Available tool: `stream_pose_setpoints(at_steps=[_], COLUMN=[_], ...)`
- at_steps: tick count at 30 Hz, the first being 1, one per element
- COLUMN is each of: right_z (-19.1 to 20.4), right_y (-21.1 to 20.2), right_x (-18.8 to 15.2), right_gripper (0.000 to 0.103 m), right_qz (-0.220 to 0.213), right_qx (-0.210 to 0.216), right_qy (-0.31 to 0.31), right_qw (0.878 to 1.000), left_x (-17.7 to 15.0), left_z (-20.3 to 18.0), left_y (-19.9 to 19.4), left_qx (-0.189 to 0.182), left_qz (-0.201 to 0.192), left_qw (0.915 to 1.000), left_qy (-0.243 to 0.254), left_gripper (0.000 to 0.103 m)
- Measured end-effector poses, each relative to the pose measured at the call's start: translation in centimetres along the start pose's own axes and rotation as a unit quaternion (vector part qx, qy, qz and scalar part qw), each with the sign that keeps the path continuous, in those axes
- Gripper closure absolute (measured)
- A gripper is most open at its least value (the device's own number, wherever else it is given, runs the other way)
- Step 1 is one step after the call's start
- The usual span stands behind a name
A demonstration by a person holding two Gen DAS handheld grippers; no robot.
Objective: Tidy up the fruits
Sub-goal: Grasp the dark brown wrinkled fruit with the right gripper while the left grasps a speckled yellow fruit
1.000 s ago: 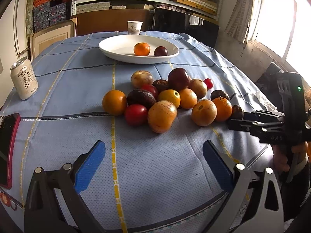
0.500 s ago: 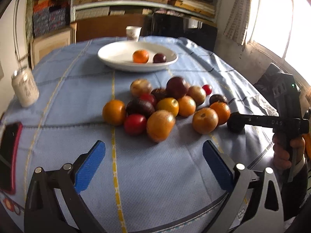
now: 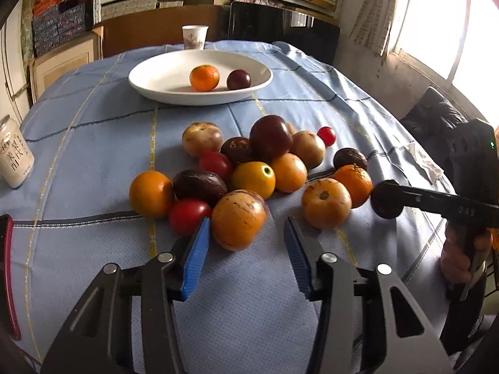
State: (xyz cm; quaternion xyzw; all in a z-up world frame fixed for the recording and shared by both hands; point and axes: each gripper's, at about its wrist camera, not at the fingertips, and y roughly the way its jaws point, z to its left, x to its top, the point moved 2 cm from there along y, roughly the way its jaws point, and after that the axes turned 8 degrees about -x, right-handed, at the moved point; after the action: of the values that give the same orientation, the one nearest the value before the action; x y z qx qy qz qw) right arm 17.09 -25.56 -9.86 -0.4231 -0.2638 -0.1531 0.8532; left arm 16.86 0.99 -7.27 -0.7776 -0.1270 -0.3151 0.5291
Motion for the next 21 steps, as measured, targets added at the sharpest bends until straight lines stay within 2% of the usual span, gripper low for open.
stream_pose_setpoints(at_steps=[4, 12, 19, 21], right_z=[0.3, 0.2, 0.3, 0.7], right_y=[-0.1, -0.1, -0.1, 0.1], right_x=[-0.1, -0.2, -0.2, -0.4], right_gripper=[0.081, 0.081, 0.081, 0.081], right_qz=[0.000, 0.004, 0.005, 0.015], right_qx=[0.003, 0.003, 0.001, -0.015], right_qy=[-0.009, -0.010, -0.013, -0.024], right_qw=[1.000, 1.000, 1.000, 0.999], left_x=[0.3, 0.6, 0.7, 0.6], left_z=[0.0, -1.2, -1.4, -1.8], left_y=[0.6, 1.5, 2.2, 2.2], left_qx=[0.013, 0.045, 0.056, 0.065], left_qz=[0.011, 0.026, 0.038, 0.042], left_qw=[0.9998, 0.9961, 0.9932, 0.9916], left_qy=[0.011, 0.072, 0.095, 0.104], left_gripper=[0.063, 0.062, 0.062, 0.062])
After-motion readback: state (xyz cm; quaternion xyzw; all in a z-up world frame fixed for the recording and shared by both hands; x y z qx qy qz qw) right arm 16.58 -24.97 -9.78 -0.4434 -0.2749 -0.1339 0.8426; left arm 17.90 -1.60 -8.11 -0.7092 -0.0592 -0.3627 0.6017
